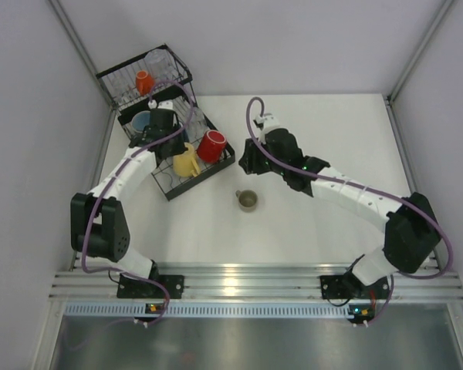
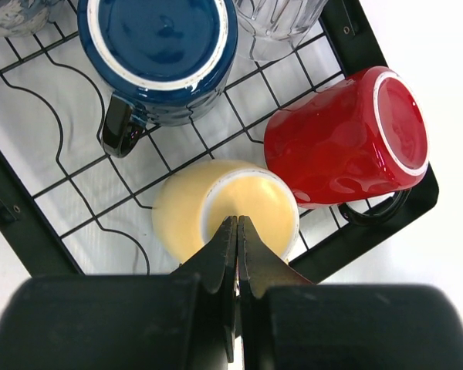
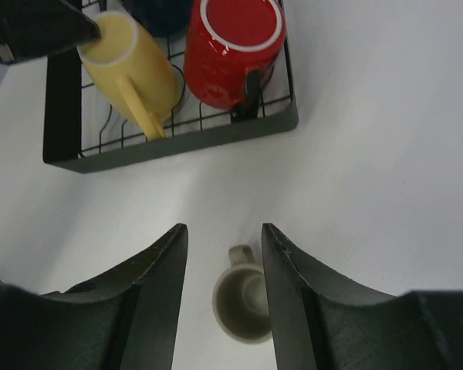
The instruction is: Load the cups into the dish rack
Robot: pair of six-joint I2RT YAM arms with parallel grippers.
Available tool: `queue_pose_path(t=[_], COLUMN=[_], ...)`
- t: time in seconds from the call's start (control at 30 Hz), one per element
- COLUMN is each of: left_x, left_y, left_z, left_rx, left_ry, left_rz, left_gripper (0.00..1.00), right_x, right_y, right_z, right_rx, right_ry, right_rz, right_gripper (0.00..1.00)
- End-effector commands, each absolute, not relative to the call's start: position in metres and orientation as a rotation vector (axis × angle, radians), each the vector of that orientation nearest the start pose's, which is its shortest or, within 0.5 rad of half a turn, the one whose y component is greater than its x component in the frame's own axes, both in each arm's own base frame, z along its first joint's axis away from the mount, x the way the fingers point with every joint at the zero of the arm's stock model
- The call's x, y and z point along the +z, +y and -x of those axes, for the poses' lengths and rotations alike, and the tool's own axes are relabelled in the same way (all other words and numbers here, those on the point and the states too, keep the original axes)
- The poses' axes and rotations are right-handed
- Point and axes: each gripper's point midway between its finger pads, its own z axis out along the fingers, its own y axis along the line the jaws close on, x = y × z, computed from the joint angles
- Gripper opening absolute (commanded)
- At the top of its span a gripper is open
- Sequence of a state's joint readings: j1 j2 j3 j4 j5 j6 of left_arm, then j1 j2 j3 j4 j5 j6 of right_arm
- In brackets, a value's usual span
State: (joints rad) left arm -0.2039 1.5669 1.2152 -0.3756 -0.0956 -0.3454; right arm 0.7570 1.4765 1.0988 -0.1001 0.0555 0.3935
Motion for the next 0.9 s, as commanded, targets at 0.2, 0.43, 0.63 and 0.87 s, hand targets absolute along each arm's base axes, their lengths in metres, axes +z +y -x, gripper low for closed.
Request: queue_pose_path(t=[0.2, 0.43, 0.63, 0.87], left_x=[0.129, 0.13, 0.127, 0.133], left_y=[-0.071, -0.066, -0.067, -0.07], left_z=[-0.388, -0.385, -0.382, -0.38], left_rx=[-0.124, -0.116, -0.128, -0.159], left_ry=[2.384, 2.378, 2.387, 2.375], left_rz=[0.301, 0.316, 0.323, 0.321], left_gripper=[0.01, 0.01, 0.01, 0.0], right_x=[0.204, 0.175, 0.156, 0.132], right_y=[0.373, 0.389, 0.397, 0.405], right_z=[-0.401, -0.421, -0.432, -0.439], right_rx=[0.584, 0.58, 0.548, 0.539], right_ry=[1.973, 2.013, 2.022, 2.041], right_rz=[0.408, 0.403, 0.454, 0.496], right_gripper=[0.47, 0.47, 0.5, 0.49])
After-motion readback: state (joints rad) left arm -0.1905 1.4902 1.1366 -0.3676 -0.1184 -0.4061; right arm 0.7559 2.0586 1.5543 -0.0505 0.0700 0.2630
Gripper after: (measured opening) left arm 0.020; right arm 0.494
